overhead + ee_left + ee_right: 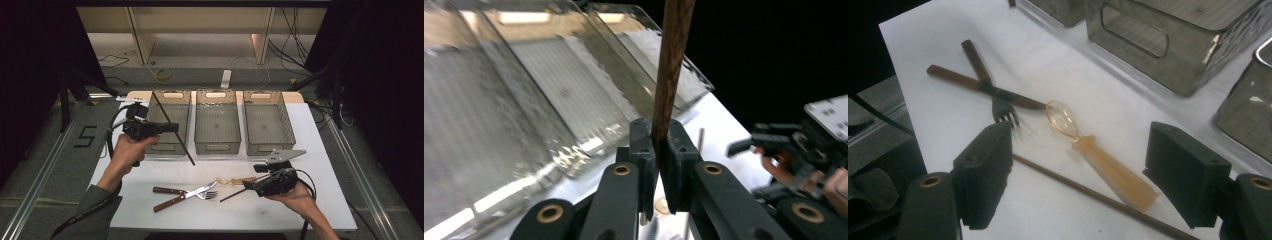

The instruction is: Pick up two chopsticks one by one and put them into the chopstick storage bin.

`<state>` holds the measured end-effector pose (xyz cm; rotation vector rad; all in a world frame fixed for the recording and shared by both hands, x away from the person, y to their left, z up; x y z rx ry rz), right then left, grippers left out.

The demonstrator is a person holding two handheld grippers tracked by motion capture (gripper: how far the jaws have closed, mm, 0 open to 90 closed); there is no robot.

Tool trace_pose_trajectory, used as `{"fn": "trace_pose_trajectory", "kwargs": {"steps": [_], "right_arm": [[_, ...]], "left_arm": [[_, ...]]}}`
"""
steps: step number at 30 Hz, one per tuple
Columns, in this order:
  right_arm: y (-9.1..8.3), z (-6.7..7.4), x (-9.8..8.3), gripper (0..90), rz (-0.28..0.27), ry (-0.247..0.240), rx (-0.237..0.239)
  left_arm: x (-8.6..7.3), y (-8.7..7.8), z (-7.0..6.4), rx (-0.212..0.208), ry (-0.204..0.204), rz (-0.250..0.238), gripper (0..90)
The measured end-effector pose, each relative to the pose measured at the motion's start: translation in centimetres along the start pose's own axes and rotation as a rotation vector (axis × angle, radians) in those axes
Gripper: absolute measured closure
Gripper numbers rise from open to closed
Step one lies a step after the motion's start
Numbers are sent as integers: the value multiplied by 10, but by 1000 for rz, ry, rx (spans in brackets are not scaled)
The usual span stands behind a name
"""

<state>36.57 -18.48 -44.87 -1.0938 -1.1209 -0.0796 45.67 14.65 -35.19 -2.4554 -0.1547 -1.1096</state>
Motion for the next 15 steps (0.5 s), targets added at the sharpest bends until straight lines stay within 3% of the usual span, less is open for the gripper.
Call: {"fn": "trace_pose_trajectory", "kwargs": {"steps": [8, 15], "right_arm": [[-3, -4, -7, 252, 7, 9, -4], [-2, -4, -9, 240, 16, 9, -4]], "left_arm": [[31, -9, 14, 53, -16, -9, 841], [46, -7, 27, 116, -33, 11, 841]]}}
Point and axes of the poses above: each handheld gripper's, and its own axes: y roughly forward along the jaws, x roughly out of its top, z roughly to its left, the point moved 5 cm from there along y, roughly forward along the jaws, and after that the axes turned 14 degrees about -x, right-handed, at the moved point
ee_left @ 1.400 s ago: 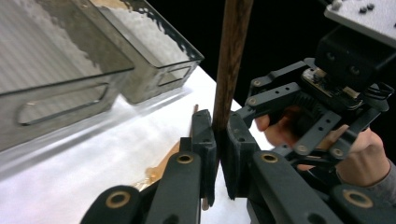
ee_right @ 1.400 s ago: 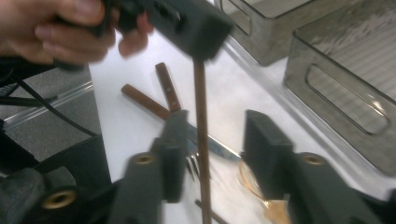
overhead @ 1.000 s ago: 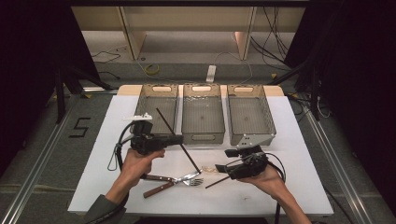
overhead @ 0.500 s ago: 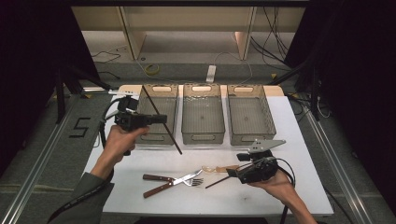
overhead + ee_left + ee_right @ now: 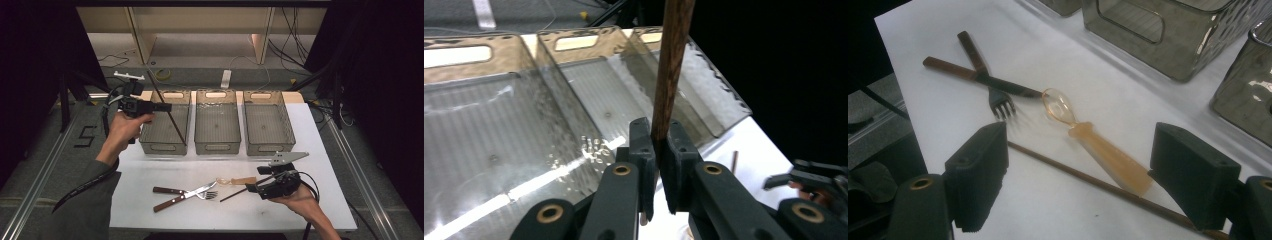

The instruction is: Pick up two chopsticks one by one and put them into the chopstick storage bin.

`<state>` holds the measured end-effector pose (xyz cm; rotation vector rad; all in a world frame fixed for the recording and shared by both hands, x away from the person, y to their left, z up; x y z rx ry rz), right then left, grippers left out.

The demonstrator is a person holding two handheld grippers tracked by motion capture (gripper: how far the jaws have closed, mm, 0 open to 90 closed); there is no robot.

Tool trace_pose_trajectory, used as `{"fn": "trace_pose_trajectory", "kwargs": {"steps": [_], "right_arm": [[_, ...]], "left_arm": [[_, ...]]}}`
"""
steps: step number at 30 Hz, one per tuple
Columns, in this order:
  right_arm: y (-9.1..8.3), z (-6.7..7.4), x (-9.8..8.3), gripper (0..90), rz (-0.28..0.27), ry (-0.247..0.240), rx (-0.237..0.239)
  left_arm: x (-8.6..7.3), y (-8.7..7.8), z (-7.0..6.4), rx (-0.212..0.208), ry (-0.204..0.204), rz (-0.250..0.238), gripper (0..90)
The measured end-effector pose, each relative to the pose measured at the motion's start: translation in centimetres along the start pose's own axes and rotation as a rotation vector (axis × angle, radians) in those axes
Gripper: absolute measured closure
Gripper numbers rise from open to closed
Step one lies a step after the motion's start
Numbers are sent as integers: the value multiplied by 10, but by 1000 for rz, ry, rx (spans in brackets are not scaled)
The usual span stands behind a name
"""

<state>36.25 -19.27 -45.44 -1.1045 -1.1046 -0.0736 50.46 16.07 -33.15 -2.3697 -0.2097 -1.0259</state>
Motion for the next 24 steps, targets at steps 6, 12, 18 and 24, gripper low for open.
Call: {"fn": "trace_pose_trajectory", "kwargs": {"steps": [6, 12, 18, 24], "right_arm": [[0, 0, -1, 241, 4, -2, 1], [2, 0, -2, 238, 12, -1, 4], [2, 0, -3, 235, 13, -6, 7], [3, 1, -3, 229, 14, -13, 9]], "left_arm": [[8, 3, 23, 45, -46, -10, 841], [10, 8, 42, 103, -67, -19, 841], [3, 20, 56, 123, -103, 14, 838], [-4, 29, 64, 141, -118, 45, 837]]}}
Point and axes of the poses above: each handheld gripper's, and its own axes: y roughly forward along the jaws, x roughly out of its top, z roughly to its left, the point moved 5 cm from there along y, roughly forward along the jaws, and after that the axes turned 14 degrees about -x, right-handed, at the moved point
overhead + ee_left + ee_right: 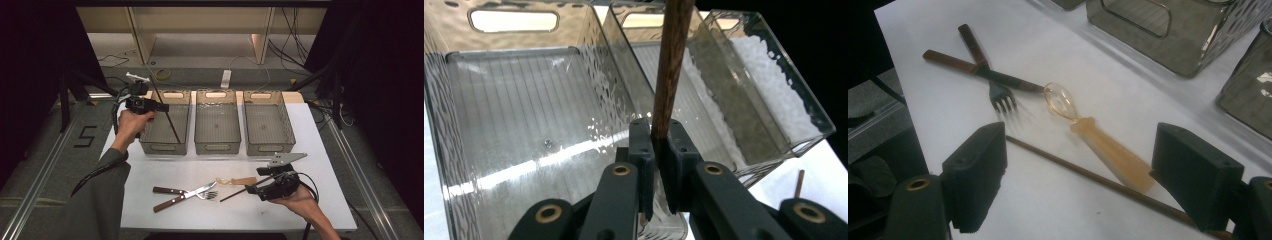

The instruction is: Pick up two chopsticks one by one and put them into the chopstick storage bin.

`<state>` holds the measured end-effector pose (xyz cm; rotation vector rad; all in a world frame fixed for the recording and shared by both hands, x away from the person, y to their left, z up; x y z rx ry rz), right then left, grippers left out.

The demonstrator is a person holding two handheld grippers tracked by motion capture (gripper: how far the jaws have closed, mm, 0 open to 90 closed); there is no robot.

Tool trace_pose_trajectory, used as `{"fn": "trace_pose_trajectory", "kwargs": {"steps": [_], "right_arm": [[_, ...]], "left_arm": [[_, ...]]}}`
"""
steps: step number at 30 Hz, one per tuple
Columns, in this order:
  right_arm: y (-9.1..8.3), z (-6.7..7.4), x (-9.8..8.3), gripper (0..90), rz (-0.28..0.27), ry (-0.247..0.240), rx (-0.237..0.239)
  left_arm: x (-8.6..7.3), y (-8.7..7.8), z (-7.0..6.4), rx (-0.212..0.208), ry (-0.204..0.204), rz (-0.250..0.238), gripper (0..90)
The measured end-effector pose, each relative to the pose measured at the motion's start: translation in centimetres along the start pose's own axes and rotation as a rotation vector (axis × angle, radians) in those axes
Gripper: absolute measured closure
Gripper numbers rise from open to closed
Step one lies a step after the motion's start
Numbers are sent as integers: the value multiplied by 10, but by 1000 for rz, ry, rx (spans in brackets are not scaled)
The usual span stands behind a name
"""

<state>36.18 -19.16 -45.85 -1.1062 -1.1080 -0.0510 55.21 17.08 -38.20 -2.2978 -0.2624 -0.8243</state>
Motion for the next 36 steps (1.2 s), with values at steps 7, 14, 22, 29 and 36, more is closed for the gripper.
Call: {"fn": "trace_pose_trajectory", "kwargs": {"steps": [7, 14, 22, 29, 36], "right_arm": [[1, 2, 0, 227, 4, -4, 4], [1, 2, -1, 227, 10, -16, -2], [1, 2, -1, 226, 13, -20, -6], [1, 3, -1, 225, 14, -26, -4], [1, 4, 0, 225, 15, -34, -2]], "left_arm": [[-5, 10, 3, 7, -5, 31, 835], [-6, 14, 4, 15, -9, 40, 832], [-7, 20, 7, 49, -13, 42, 812], [-8, 22, 10, 75, -32, 43, 648], [-7, 19, 1, 66, -11, 43, 367]]}}
Point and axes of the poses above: each handheld gripper's, and its own axes: y roughly forward along the jaws, x roughly out of its top, z roughly to its left, the point moved 5 cm from there along y, roughly forward along the jaws, and after that the axes turned 14 degrees about -x, right-handed, at the moved point
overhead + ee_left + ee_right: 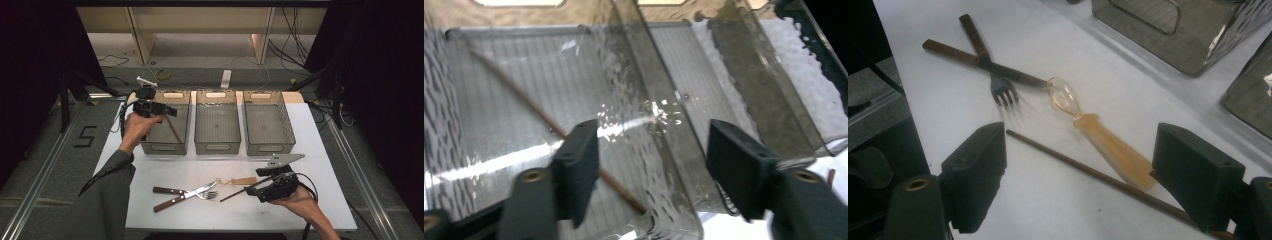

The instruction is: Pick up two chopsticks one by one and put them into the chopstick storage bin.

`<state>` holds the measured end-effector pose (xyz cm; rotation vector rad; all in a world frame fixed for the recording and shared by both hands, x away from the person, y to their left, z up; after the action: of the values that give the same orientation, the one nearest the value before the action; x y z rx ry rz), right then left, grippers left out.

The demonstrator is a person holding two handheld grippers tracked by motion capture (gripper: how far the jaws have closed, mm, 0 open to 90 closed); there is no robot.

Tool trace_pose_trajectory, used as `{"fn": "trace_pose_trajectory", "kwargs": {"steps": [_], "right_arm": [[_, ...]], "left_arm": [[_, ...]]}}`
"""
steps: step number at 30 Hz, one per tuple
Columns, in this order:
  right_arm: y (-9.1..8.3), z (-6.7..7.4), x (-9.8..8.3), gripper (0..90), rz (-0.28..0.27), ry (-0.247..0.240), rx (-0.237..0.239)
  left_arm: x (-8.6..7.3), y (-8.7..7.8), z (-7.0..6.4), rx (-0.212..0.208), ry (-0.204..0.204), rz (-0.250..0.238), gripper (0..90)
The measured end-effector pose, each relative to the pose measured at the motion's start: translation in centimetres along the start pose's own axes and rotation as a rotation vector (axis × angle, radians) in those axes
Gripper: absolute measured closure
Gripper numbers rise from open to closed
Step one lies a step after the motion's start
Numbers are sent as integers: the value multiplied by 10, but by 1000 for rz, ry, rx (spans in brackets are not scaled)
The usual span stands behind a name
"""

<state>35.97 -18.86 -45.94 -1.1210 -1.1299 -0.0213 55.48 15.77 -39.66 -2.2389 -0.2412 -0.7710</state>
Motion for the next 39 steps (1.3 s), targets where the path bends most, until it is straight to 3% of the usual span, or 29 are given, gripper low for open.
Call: {"fn": "trace_pose_trajectory", "kwargs": {"steps": [6, 10, 13, 18, 23, 26, 31, 36, 39], "right_arm": [[-1, -1, 1, 220, 4, -32, -14], [-6, -8, 5, 229, 6, -75, -53], [-6, -17, 7, 230, 40, -118, -74], [2, -31, 10, 237, 118, -173, -94], [8, -37, 8, 232, 193, -206, -79], [12, -40, 6, 229, 232, -230, -85], [17, -46, 4, 229, 252, -254, -79], [17, -49, 5, 255, 281, -287, -93], [18, -50, 5, 260, 298, -319, -99]], "left_arm": [[-5, -12, -23, -66, 71, -59, 224], [-15, -26, -37, -97, 126, -105, 184], [-28, -34, -48, -100, 169, -137, 175], [-56, -38, -66, -116, 237, -149, 166], [-79, -41, -74, -108, 298, -149, 157], [-91, -44, -78, -122, 320, -184, 156], [-114, -43, -83, -139, 341, -219, 156], [-135, -38, -83, -162, 373, -204, 155], [-146, -33, -79, -142, 395, -185, 155]]}}
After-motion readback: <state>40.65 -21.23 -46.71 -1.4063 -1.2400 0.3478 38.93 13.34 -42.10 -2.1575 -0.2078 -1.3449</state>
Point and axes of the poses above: each handheld gripper's, and its own axes: y roughly forward along the jaws, x roughly out of its top, z roughly to its left, the point moved 5 cm from there along y, roughly forward along the jaws, and after that the axes turned 14 degrees about -x, right-handed, at the moved point
